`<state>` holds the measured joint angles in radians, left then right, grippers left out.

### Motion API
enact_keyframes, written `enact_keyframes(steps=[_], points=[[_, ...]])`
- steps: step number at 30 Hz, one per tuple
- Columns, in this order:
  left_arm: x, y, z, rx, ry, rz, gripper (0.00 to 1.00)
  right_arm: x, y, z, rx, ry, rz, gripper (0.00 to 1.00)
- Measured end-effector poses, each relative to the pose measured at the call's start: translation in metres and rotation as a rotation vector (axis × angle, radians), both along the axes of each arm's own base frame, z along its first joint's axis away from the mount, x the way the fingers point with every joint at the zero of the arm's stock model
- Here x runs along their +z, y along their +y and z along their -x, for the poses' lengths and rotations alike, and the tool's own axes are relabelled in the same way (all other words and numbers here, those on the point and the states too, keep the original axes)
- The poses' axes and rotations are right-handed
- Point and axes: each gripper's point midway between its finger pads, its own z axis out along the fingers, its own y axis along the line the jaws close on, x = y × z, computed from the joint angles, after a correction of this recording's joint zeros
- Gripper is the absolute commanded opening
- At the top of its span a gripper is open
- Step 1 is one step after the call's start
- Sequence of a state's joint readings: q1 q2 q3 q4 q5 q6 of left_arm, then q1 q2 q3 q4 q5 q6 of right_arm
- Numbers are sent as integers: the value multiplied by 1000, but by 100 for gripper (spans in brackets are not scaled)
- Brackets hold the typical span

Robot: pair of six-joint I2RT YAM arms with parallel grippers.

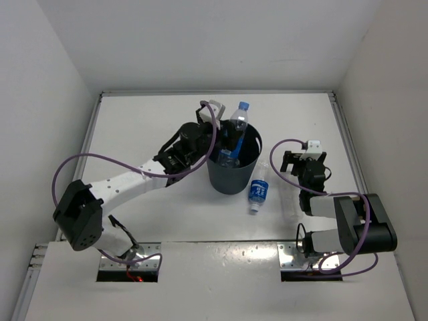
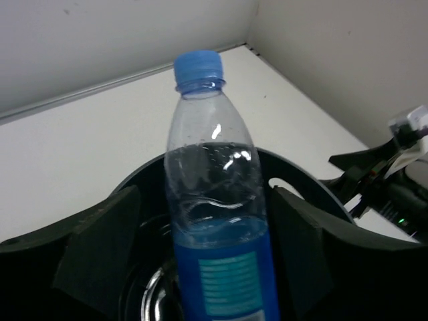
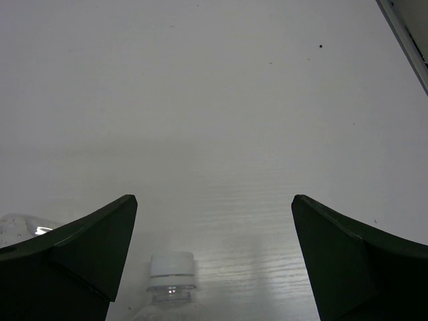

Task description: Put the plastic bottles in the bin

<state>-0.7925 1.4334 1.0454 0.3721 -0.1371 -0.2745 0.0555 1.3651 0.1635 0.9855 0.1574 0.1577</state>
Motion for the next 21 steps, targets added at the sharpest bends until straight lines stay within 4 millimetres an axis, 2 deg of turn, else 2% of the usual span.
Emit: enact_keyframes(steps=[2,3,8,10,13,14,15,16,18,19,21], points=[[-6,1,0,1,3,-17,93,0,0,0,0,-1,0,100],[-8,2,0,4,3,-24,100,0,0,0,0,-1,0,100],[-4,11,-2,28,-26,-61,100,0,0,0,0,0,0,100],[8,19,-5,56,-47,-73,100,0,0,0,0,1,0,100],[46,45,-20,164,-99,-60,100,0,-1,-5,-10,32,-2,100],[61,59,-24,218,-118,-49,100,-11,-5,-3,-37,112,2,100],[75,73,-27,271,-138,-38,100,7,-7,-20,-59,100,-5,100],[85,87,-27,320,-153,-28,100,16,-10,-32,-92,151,-8,100],[100,118,-24,430,-173,-12,100,57,-17,-64,-166,171,-22,100],[102,129,-21,465,-175,-11,100,79,-20,-80,-206,174,-39,100],[94,148,-11,521,-164,-17,100,111,-24,-100,-274,204,-69,100]])
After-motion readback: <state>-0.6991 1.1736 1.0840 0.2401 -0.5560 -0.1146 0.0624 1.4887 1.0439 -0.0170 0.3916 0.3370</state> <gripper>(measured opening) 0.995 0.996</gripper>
